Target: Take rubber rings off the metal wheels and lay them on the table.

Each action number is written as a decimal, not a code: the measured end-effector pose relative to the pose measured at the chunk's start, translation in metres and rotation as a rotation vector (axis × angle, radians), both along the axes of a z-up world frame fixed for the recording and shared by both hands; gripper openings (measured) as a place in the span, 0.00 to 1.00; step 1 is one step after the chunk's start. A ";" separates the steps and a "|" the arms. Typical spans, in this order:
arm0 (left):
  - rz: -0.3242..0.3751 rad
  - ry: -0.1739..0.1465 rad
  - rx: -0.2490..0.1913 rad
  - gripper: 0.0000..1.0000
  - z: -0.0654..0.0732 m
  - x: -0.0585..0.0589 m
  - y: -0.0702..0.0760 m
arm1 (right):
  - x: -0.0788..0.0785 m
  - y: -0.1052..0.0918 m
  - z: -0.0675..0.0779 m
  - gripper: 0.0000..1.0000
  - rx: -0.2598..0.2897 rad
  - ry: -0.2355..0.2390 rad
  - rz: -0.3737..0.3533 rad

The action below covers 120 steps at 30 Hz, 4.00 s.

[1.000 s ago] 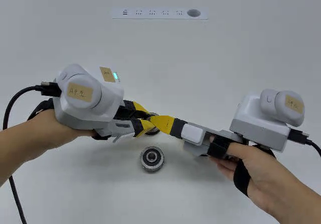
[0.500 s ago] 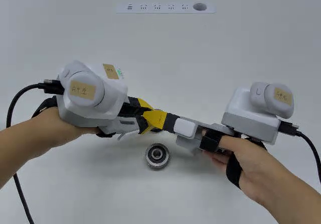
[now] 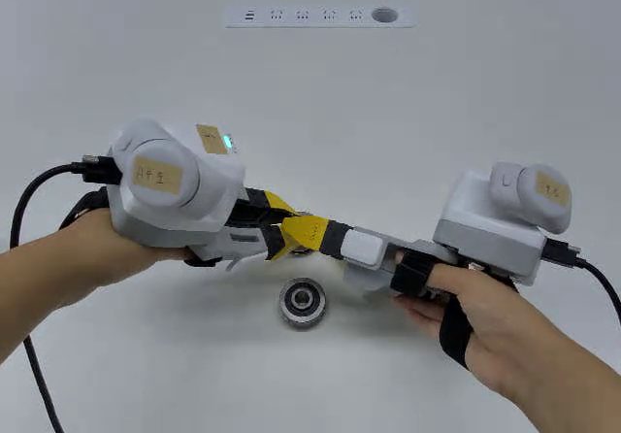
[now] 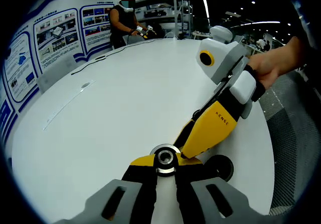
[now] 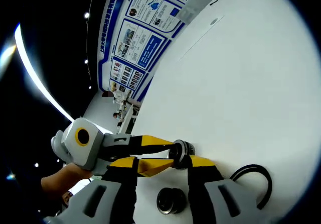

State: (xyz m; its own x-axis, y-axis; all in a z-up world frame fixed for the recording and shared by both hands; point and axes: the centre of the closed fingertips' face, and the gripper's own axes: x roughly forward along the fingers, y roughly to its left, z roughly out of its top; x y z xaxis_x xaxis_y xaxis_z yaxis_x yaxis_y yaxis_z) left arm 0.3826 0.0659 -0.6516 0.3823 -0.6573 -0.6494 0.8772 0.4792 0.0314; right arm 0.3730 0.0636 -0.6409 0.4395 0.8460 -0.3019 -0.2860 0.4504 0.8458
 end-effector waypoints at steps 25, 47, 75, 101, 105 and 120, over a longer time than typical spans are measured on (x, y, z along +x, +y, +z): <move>-0.001 -0.002 -0.002 0.13 0.000 0.000 0.000 | 0.009 -0.013 -0.019 0.02 -0.043 0.096 -0.085; -0.006 -0.001 0.007 0.13 0.000 -0.001 0.000 | 0.010 -0.007 -0.012 0.01 -0.137 -0.008 -0.036; 0.001 -0.006 0.005 0.13 0.000 0.000 0.001 | 0.009 0.001 -0.008 0.01 -0.180 -0.073 0.010; -0.024 -0.031 0.071 0.15 0.000 0.000 0.001 | 0.006 -0.006 -0.010 0.02 -0.108 0.064 -0.062; -0.023 -0.040 0.083 0.20 0.002 -0.001 0.004 | 0.006 -0.004 -0.008 0.02 -0.100 0.070 -0.064; 0.077 -0.058 -0.014 0.32 0.028 -0.011 0.019 | 0.002 0.001 0.011 0.02 -0.035 0.062 -0.050</move>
State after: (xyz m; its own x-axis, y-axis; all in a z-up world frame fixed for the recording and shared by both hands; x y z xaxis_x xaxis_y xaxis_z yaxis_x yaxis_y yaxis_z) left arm 0.3711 0.0846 -0.6236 0.4686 -0.6334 -0.6158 0.8348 0.5455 0.0741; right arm 0.3751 0.0647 -0.6299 0.4607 0.8117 -0.3591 -0.2096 0.4926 0.8447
